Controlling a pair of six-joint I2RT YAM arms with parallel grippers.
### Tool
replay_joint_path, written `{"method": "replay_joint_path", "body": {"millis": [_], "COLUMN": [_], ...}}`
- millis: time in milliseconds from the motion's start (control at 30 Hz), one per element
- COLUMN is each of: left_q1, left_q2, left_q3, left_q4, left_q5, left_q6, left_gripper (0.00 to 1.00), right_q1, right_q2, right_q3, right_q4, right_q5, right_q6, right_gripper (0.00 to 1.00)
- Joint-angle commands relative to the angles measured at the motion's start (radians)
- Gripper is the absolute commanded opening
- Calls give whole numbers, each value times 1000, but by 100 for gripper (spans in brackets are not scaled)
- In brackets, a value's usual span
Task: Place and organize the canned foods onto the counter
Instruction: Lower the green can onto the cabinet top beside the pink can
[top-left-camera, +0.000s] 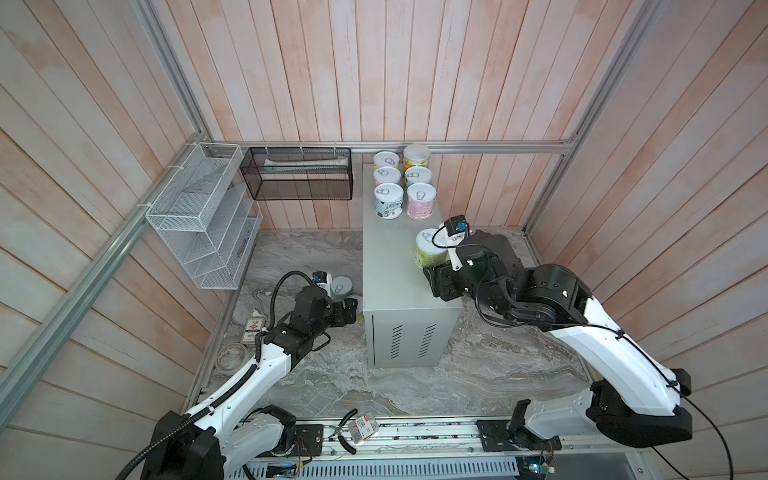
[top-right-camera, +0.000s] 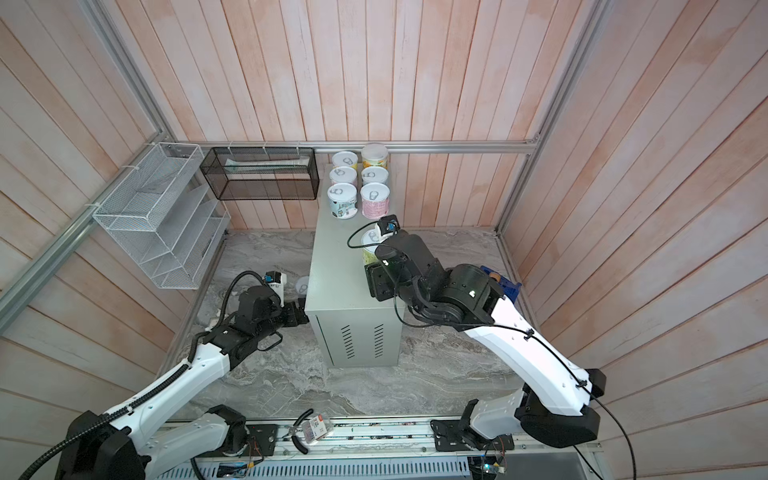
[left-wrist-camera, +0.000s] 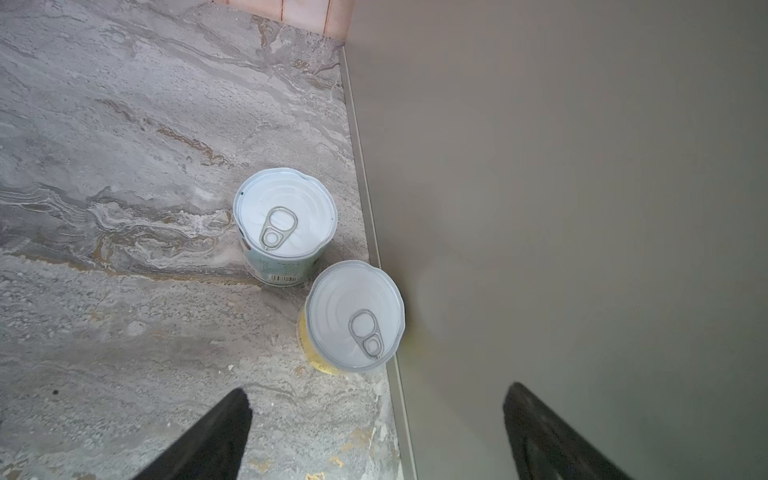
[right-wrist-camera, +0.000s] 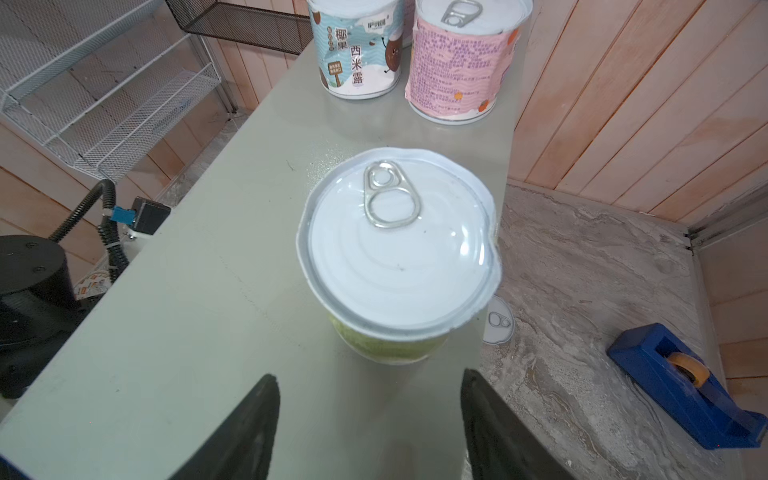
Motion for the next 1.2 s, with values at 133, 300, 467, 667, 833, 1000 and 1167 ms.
{"method": "replay_joint_path", "body": {"millis": [133,300,467,667,833,1000,1167], "left_q1": [3,3,3,3,3,3,3], "left_q2": [-16,-15,-7,6,19,40,44], "left_q3": [-4,-4,-3,3,4,2,2], "left_q4": [11,5,5,8,17,36,38], "left_q5": [-2,-13,-15,-19,-19,-10,-13], "left_q6": [1,1,6,8,8,5,6], "left_gripper": [97,97,97,97,97,97,97], "right_q1": [-70,-111,-141,-181,-227,-272,-305], "right_q2": [-22,-32,-26,-6,17,49,75], "right_q3": [-93,-136,-147,-157,-152,-143,-144], "right_q4": [152,240,295,345,380,415,449], "right_q5": [-7,-54,-82,-105,-158,-203,-236], "right_q6": [-56,-92,-126,-159,-182,-207,-219], "right_gripper": [67,65,63,62,63,63,63]}}
